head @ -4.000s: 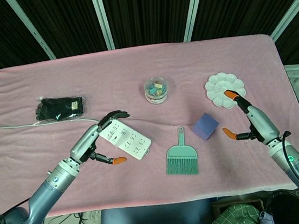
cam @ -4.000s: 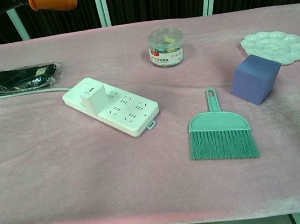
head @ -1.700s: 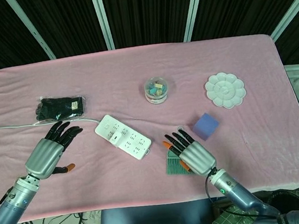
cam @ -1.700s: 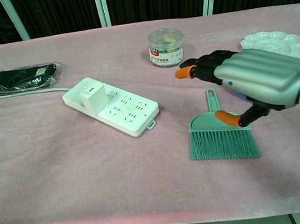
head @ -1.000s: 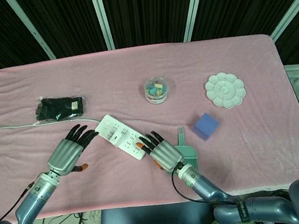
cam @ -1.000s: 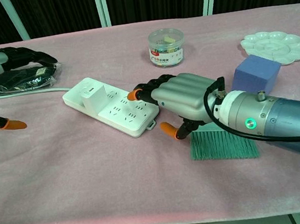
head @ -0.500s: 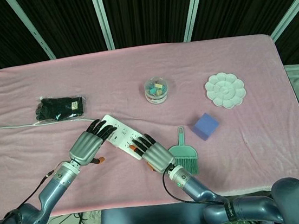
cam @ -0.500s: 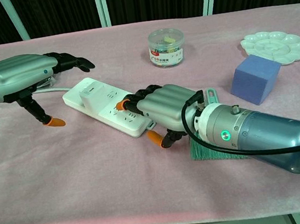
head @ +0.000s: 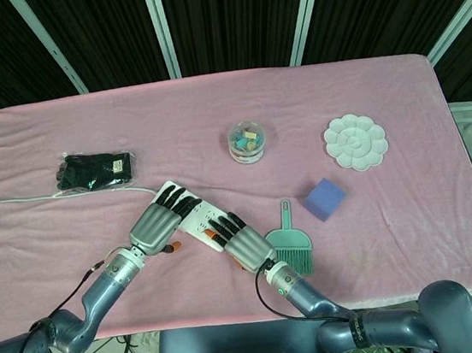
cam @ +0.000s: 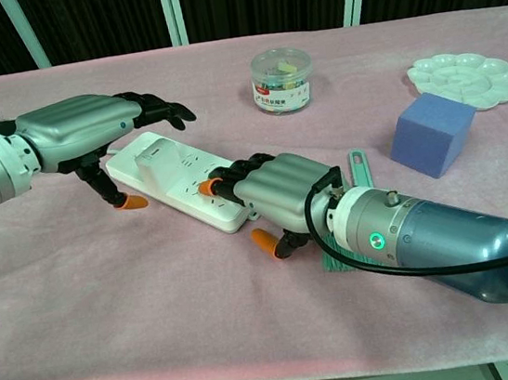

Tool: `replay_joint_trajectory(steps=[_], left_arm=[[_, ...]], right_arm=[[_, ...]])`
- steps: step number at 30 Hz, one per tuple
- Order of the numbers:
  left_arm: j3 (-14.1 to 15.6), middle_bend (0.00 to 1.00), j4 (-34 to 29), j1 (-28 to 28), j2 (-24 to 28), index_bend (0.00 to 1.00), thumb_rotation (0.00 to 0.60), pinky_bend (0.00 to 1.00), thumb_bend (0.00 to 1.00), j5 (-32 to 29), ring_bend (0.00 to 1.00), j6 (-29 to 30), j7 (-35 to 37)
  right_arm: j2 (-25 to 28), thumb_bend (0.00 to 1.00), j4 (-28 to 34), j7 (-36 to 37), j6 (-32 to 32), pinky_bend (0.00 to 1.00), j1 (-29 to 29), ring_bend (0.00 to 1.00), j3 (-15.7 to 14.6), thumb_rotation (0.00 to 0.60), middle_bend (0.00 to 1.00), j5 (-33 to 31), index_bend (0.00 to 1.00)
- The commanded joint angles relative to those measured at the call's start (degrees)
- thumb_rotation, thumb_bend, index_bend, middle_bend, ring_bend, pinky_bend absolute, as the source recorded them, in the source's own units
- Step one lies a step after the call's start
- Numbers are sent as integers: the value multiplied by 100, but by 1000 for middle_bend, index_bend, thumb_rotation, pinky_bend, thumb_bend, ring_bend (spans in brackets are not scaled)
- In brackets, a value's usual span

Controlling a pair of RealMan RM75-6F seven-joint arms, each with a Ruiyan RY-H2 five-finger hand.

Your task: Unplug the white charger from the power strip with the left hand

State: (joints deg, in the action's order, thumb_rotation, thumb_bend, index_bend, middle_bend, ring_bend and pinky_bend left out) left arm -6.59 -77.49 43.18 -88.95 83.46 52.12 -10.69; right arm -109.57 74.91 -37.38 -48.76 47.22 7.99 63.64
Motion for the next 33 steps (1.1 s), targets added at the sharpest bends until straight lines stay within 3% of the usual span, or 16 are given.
replay_joint_trajectory(steps=[1, 6, 17, 33], left_arm=[[-48, 175, 60, 78, -66, 123, 600, 0, 199, -77, 0, -75, -63], [-62, 218, 182, 232, -151, 180, 600, 0, 254, -173, 0, -239, -254], [124, 233, 468, 293, -203, 212, 600, 0, 254, -216, 0, -360, -365], [179, 311, 883, 325, -447, 299, 600, 0, 254, 10, 0, -28, -55]], right_arm=[[2, 540, -2, 7, 0, 54, 7, 60, -16, 600, 49, -11, 54], [19, 541, 12, 24, -49, 54, 1, 60, -54, 600, 49, -10, 54], [66, 541, 59, 1, -97, 54, 15, 60, -98, 600, 49, -48, 54], [37, 541, 20, -1, -152, 54, 25, 60, -146, 600, 49, -95, 54]])
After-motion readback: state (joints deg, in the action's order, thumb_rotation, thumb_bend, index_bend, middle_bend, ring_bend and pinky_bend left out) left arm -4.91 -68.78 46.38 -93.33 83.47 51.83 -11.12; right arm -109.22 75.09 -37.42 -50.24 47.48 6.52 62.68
